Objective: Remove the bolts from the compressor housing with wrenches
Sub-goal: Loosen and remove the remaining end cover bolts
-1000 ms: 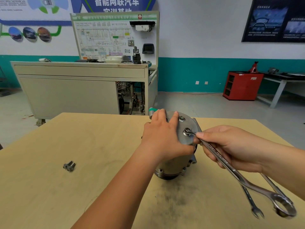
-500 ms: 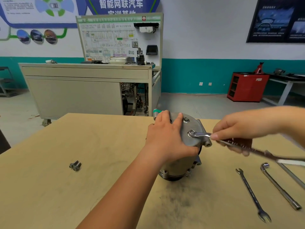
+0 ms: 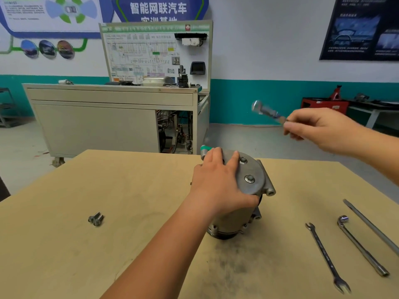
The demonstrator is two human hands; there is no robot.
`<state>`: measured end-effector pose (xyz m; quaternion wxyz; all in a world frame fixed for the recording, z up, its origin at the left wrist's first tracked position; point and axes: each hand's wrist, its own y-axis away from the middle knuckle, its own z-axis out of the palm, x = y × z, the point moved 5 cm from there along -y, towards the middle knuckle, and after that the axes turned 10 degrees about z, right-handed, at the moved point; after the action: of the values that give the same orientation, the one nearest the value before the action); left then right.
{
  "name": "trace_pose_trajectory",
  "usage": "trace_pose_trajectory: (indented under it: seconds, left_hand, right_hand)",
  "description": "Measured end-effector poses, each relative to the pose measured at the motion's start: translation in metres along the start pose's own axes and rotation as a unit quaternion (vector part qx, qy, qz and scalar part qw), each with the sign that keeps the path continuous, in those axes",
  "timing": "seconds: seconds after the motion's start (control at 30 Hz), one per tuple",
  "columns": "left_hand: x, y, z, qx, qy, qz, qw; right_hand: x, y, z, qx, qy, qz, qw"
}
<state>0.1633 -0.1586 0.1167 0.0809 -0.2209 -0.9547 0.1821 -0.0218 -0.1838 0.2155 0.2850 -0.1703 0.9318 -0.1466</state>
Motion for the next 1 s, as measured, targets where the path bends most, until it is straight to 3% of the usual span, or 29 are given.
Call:
trace_pose_trajectory:
  seconds: [0.1, 0.23, 0.3, 0.43, 0.67, 1.0]
  left_hand:
    - [0.001, -0.001, 0.000, -0.002, -0.001, 0.002, 1.000]
    - [0.003, -0.002, 0.001, -0.006, -0.010, 0.001, 1.000]
    - [0.003, -0.002, 0.001, -0.009, -0.012, -0.002, 1.000]
    - [0.003, -0.001, 0.001, -0.033, -0.011, -0.011, 0.999]
    - [0.004, 0.000, -0.002, -0.042, -0.012, -0.018, 0.999]
    - [0.006, -0.001, -0.001, -0.023, -0.021, -0.009, 0.999]
  right_hand:
    - [-0.003, 0.025, 0.008, -0.040, -0.196, 0.105, 0.974]
    - [-0.019, 0.072, 0.045, -0.183, -0.375, 0.220, 0.882]
    - [-0.027, 0.086, 0.062, -0.226, -0.425, 0.248, 0.841]
    - [-0.036, 0.093, 0.085, -0.262, -0.460, 0.276, 0.802]
    - [-0.038, 0.088, 0.097, -0.262, -0.480, 0.293, 0.784]
    - [-0.023, 0.081, 0.087, -0.324, -0.315, 0.276, 0.848]
